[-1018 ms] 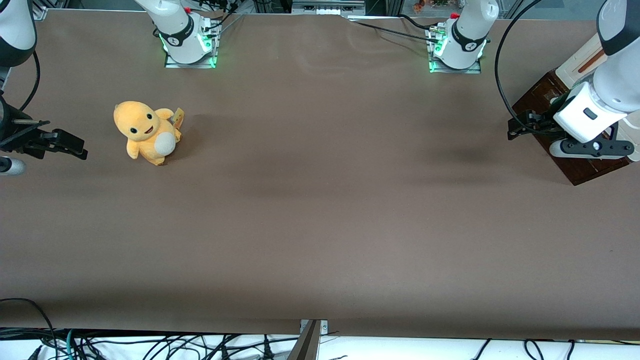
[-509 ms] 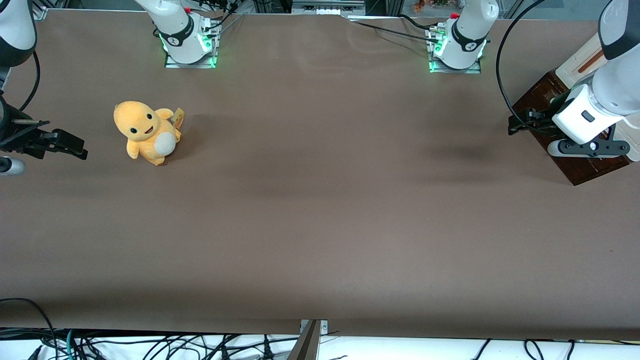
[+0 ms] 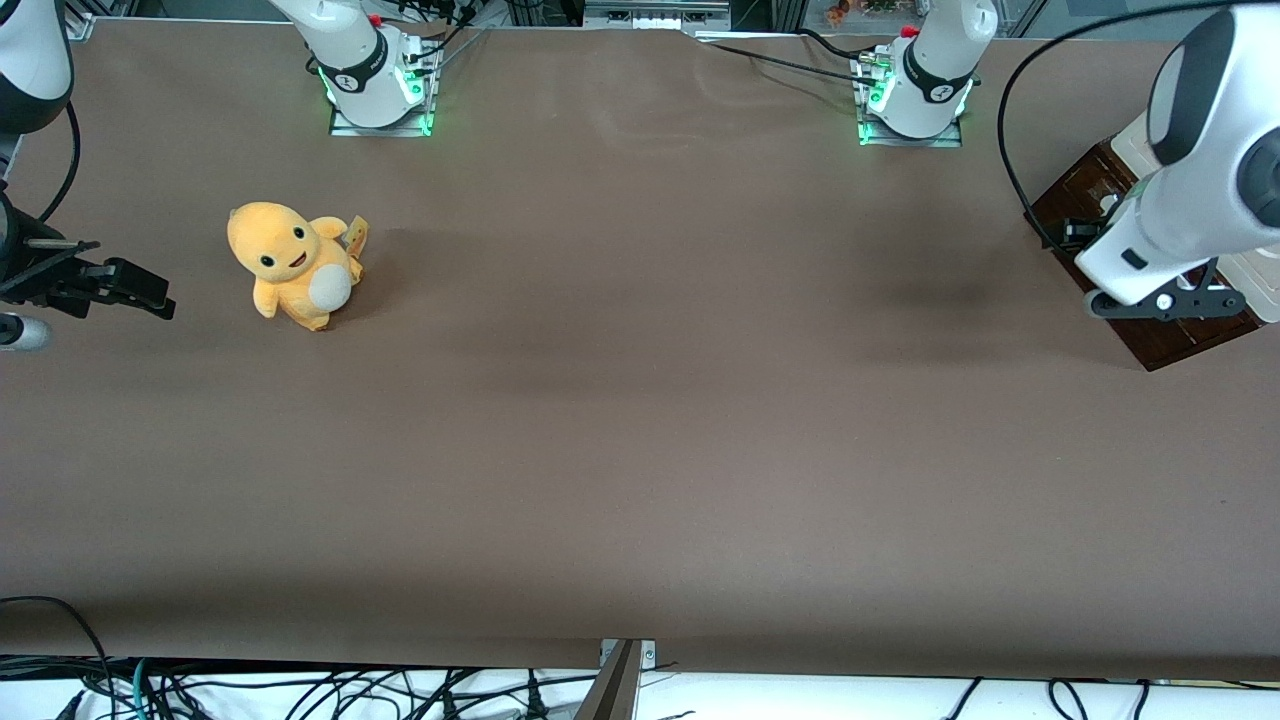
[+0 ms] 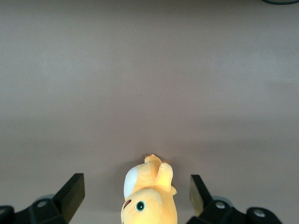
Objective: Open lower drawer with left arm only
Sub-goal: 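Lower the open left gripper to the lower drawer's silver bar handle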
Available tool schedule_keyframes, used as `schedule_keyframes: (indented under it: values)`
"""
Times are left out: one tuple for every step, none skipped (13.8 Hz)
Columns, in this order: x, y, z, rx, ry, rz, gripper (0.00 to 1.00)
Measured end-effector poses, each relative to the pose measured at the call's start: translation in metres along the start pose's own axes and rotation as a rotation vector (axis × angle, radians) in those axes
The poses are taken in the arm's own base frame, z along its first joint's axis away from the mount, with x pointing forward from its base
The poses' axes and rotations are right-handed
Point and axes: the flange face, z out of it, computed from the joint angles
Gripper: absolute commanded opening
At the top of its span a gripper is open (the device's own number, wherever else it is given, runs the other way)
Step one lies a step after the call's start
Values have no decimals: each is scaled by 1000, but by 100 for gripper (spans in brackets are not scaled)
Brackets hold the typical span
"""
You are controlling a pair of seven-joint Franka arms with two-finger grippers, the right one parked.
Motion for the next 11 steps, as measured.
schedule_keyframes:
  values:
    - [9,0,10,50,-16,-38,100]
    - [19,4,20,107,-30,-82,100]
    - [29,13,31,174,-41,-123,100]
    - [39,23,44,245,-51,-148,100]
    - [47,34,61,321,-67,-157,100]
    - [54,44,81,395,-86,-165,100]
    - [60,53,104,464,-105,-188,100]
    - [62,61,128,525,-125,-225,100]
    - [59,69,153,579,-144,-264,100]
    - [54,74,175,627,-167,-294,100]
    - [47,79,196,666,-193,-316,100]
